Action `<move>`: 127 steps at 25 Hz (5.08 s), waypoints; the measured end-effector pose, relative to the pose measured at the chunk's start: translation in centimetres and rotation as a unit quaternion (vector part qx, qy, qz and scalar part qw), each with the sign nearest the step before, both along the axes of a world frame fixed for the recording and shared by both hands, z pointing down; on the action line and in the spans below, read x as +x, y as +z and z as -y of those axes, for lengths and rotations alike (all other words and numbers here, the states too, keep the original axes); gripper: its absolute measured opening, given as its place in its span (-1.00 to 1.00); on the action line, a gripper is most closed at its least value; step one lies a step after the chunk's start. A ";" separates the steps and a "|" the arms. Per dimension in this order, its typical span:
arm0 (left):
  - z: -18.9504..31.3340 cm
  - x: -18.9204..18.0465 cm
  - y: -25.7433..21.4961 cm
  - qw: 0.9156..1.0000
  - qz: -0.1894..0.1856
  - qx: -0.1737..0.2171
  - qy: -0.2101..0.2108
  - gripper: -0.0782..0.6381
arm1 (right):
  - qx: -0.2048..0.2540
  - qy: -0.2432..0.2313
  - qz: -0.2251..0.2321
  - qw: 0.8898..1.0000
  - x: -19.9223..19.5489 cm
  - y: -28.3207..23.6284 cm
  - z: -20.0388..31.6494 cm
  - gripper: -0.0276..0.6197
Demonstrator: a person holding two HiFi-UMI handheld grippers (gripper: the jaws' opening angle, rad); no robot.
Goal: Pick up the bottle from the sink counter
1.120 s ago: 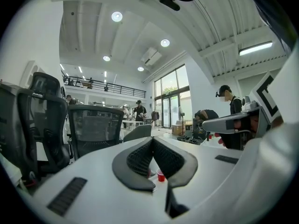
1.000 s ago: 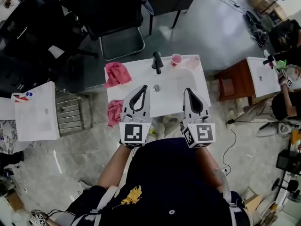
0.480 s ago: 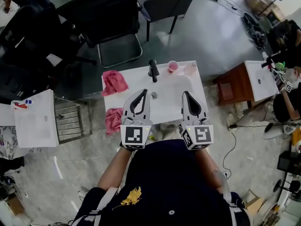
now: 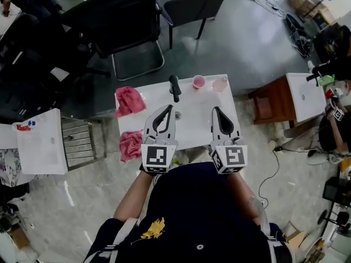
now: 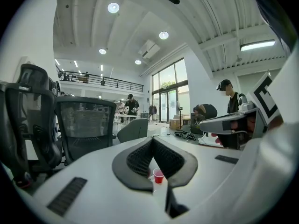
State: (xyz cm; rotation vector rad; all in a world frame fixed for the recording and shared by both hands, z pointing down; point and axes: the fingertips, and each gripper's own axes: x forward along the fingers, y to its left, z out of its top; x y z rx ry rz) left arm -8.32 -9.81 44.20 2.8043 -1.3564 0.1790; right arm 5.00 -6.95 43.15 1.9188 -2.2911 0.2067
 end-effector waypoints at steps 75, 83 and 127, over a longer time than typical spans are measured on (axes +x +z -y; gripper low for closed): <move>11.8 15.8 11.7 0.991 0.054 -0.111 0.059 -0.73 | -0.167 0.092 0.001 0.982 17.0 24.2 17.0 0.14; 13.6 18.1 13.4 0.990 0.060 -0.112 0.058 -0.73 | -0.179 0.111 0.001 0.978 18.7 26.4 18.7 0.24; 14.9 18.1 16.8 0.986 0.077 -0.145 0.035 -0.73 | -0.285 0.092 -0.018 0.954 21.6 38.8 22.6 0.42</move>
